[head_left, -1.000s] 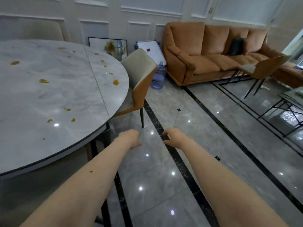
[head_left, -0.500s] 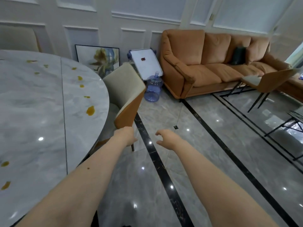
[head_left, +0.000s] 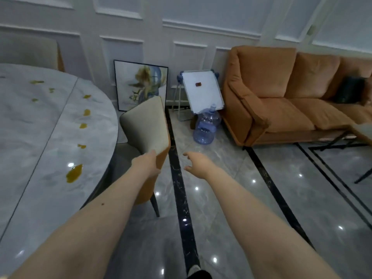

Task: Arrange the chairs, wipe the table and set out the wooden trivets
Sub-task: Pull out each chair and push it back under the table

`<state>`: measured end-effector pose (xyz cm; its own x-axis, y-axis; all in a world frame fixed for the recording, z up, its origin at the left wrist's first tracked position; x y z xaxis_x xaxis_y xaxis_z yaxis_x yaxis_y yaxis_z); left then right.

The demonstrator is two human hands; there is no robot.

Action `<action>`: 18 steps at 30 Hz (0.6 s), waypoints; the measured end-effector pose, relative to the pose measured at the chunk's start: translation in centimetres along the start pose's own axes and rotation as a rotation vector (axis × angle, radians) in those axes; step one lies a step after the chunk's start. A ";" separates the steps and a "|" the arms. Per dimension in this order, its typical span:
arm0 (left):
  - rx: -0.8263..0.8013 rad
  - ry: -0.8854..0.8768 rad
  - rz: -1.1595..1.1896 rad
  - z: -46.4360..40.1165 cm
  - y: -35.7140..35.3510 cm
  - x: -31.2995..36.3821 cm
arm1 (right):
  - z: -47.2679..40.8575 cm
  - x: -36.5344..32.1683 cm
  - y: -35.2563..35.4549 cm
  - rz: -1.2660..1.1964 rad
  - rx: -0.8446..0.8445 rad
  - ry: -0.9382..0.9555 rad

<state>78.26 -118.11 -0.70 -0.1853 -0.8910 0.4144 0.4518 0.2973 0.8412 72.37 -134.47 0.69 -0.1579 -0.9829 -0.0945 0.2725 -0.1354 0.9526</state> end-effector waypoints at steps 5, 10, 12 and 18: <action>0.068 0.118 0.149 -5.8 1.2 3.7 | -8.9 3.7 4.4 0.147 -0.018 0.195; 0.049 0.242 0.315 -10.3 1.4 4.1 | -16.4 3.2 6.4 0.216 -0.015 0.378; 0.002 0.287 0.361 -12.2 1.4 3.7 | -18.8 2.2 6.7 0.241 0.003 0.477; -0.105 0.424 0.465 -18.7 1.4 2.8 | -26.4 0.1 7.2 0.304 0.035 0.690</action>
<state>94.68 -126.58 -4.84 0.4028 -0.7414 0.5367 0.4885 0.6700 0.5589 99.35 -138.80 -0.06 0.5527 -0.8330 0.0257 0.1766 0.1473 0.9732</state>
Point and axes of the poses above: each hand's wrist, its own z-axis away from the middle knuckle, its own y-axis out of the back of the hand, x = y × z, the point moved 5 cm from there along -z, towards the middle knuckle, and after that the axes turned 13 degrees about z, right-handed, at the moved point
